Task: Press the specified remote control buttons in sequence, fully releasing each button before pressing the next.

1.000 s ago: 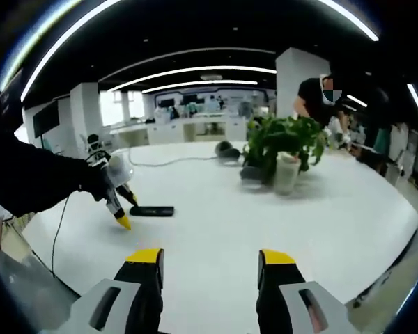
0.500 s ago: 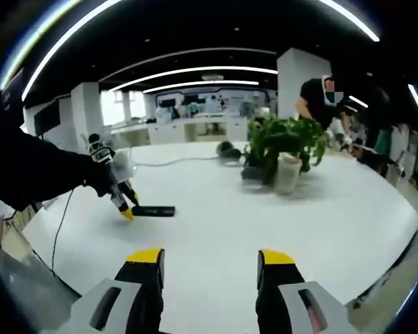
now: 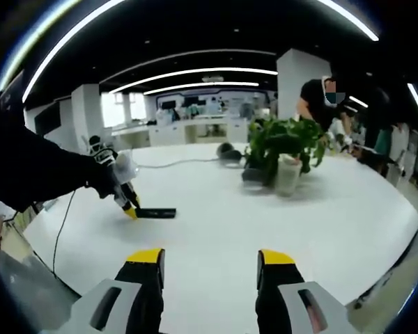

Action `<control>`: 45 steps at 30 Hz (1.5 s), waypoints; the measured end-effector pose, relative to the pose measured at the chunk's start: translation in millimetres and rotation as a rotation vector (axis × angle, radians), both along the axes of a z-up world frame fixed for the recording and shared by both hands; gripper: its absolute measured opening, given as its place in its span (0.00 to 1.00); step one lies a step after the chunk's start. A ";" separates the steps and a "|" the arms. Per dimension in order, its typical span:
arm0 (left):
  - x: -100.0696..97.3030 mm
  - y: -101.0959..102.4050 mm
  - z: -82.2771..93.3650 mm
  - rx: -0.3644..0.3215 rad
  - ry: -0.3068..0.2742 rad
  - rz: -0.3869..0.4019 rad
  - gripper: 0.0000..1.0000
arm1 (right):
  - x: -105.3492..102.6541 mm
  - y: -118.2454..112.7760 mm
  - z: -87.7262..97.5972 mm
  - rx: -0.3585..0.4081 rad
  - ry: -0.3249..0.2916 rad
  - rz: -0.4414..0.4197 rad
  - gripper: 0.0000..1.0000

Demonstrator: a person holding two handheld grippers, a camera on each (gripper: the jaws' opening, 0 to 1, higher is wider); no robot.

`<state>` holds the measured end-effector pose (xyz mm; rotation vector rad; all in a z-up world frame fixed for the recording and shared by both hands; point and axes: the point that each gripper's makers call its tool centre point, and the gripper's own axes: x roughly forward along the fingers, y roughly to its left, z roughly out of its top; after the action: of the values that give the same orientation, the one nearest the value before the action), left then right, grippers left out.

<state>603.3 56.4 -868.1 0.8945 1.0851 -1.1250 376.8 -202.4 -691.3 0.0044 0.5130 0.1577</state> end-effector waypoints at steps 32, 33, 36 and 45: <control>-36.2 -2.1 1.6 0.042 -0.062 0.080 0.23 | -0.1 -0.1 11.5 0.041 -0.063 -0.003 0.50; -37.3 -2.2 1.6 0.041 -0.061 0.081 0.23 | -0.1 -0.1 11.9 0.042 -0.065 -0.003 0.50; -43.6 -3.0 1.5 0.035 -0.054 0.094 0.23 | -0.2 -1.3 12.8 0.046 -0.070 -0.007 0.50; -59.4 -6.1 0.6 0.028 -0.051 0.102 0.23 | -1.1 -1.2 15.6 0.054 -0.085 -0.008 0.50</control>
<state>544.0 50.3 -867.5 0.8756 1.0950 -1.0004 375.8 -203.6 -675.7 0.0527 0.4238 0.1633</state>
